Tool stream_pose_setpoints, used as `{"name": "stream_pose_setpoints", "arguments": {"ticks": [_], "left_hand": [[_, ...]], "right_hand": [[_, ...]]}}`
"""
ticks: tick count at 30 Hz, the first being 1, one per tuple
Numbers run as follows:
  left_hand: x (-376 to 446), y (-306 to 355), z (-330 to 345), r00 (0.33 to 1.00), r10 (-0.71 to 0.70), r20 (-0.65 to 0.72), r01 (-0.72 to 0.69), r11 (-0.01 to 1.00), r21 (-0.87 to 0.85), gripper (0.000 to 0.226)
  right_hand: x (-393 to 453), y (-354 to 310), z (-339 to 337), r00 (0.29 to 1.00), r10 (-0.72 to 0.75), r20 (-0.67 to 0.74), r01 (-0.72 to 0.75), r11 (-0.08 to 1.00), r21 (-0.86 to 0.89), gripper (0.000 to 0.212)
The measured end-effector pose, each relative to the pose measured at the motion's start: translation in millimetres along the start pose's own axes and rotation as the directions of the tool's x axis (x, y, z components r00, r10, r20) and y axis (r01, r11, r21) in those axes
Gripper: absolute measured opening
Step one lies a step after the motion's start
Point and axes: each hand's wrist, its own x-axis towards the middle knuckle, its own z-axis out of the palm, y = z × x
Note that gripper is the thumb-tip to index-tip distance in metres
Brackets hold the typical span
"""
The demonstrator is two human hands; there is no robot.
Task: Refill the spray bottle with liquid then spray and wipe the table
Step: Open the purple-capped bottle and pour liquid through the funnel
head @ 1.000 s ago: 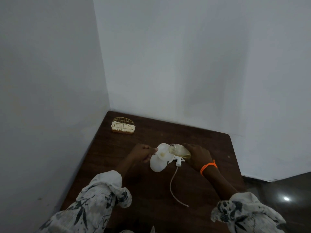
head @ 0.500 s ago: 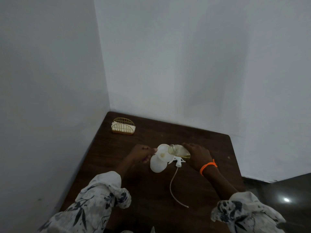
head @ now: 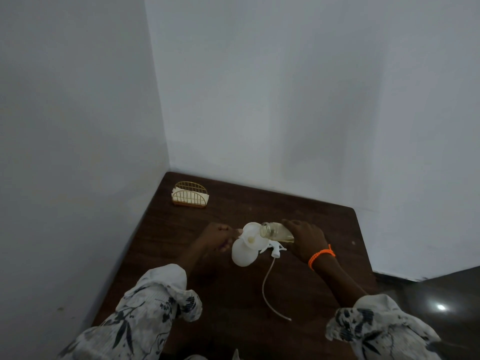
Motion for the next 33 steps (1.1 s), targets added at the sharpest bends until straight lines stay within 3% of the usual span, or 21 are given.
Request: {"name": "stream_pose_setpoints", "arguments": {"ticks": [33], "left_hand": [[-5,-3,-2,1.0,-0.011,-0.004,0.011,0.999,-0.032,0.032]], "right_hand": [[-19,-17,-42,1.0,-0.03,-0.002,0.03,0.996,-0.083,0.066]]}}
